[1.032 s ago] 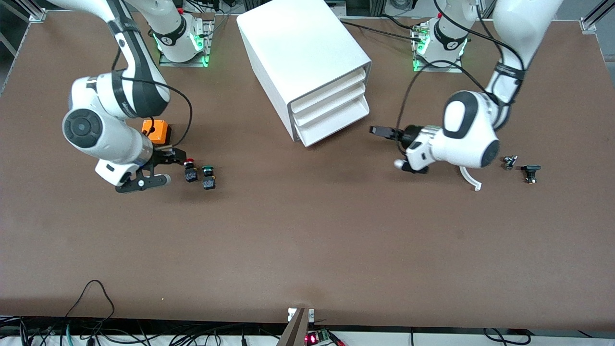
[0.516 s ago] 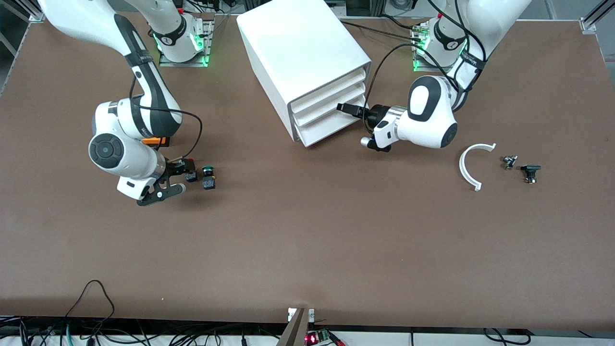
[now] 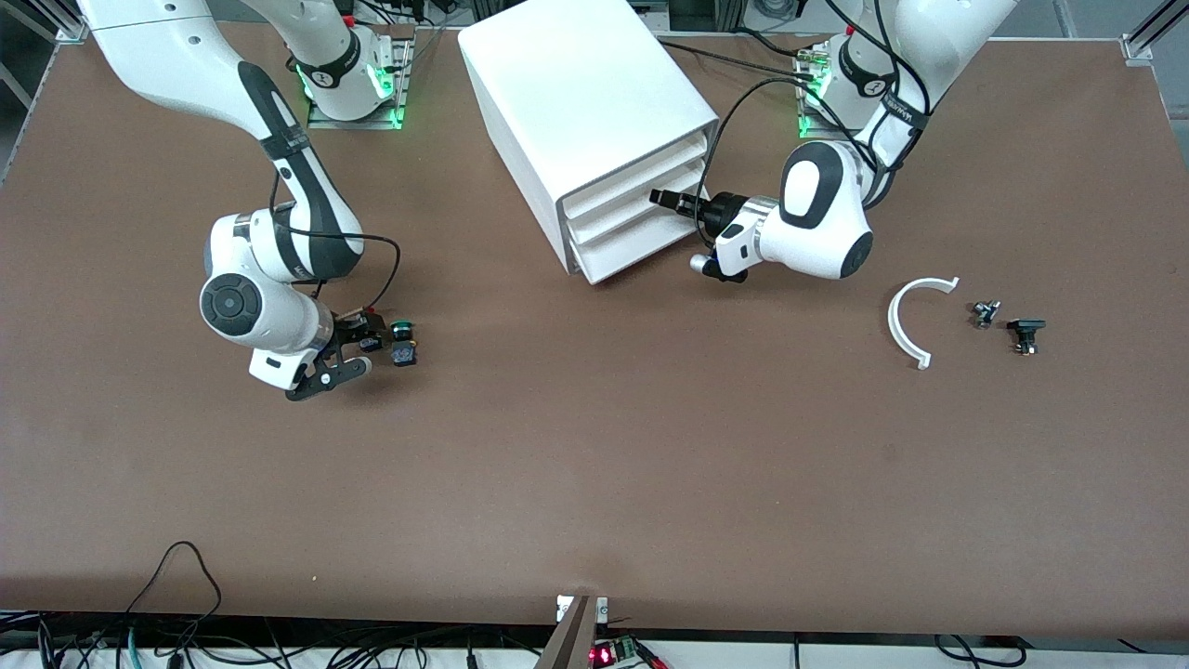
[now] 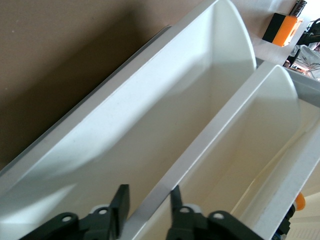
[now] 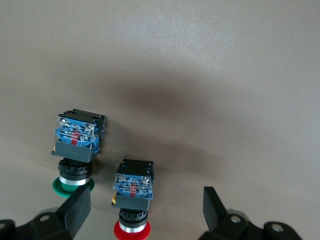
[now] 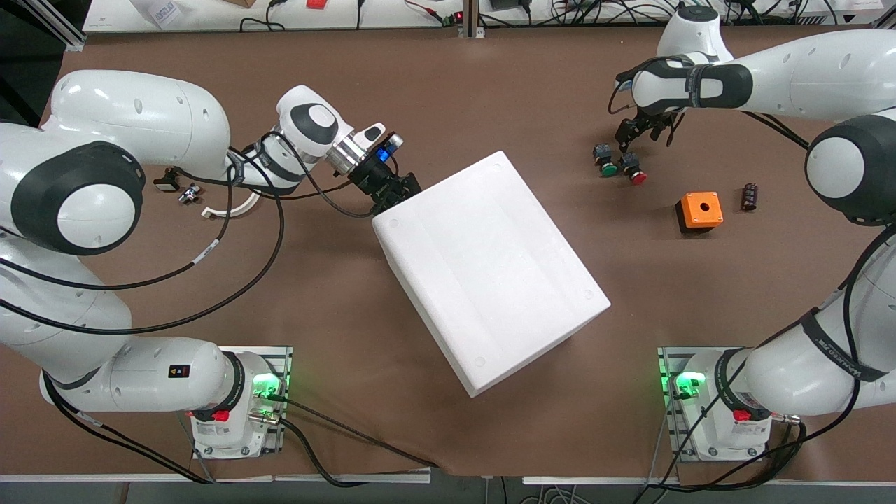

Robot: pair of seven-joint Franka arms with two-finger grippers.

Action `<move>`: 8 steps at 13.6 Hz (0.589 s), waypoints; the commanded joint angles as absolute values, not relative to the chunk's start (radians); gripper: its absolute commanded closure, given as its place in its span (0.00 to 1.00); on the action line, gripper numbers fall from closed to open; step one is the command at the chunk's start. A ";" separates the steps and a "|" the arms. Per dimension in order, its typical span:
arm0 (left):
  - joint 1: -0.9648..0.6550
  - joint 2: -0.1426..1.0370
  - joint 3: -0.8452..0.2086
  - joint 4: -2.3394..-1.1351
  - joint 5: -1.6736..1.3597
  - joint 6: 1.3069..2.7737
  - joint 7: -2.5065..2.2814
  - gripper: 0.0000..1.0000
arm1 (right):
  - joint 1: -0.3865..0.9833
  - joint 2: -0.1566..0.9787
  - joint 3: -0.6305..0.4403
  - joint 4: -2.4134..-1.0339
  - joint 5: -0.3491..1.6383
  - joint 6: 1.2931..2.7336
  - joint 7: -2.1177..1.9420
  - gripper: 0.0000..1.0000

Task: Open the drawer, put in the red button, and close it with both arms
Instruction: 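Pull the drawer open with the left gripper while the right gripper grasps the button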

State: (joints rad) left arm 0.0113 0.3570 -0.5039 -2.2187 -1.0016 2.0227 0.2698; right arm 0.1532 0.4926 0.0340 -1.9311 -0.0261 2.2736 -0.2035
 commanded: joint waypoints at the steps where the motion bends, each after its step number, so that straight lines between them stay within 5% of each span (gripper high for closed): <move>1: 0.035 0.321 -0.493 -2.244 -1.017 2.127 0.287 1.00 | 0.146 0.474 0.038 -2.006 -0.021 2.359 -0.224 0.00; 8: 0.078 0.321 -0.376 -2.166 -1.011 2.284 0.290 1.00 | 0.146 0.489 0.038 -2.065 -0.015 2.427 -0.203 0.00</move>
State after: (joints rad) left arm 0.0854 0.3044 -0.3997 -2.1814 -1.0016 2.2099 0.3410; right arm 0.1528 0.4926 0.0340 -2.0376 -0.0260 2.3992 -0.2023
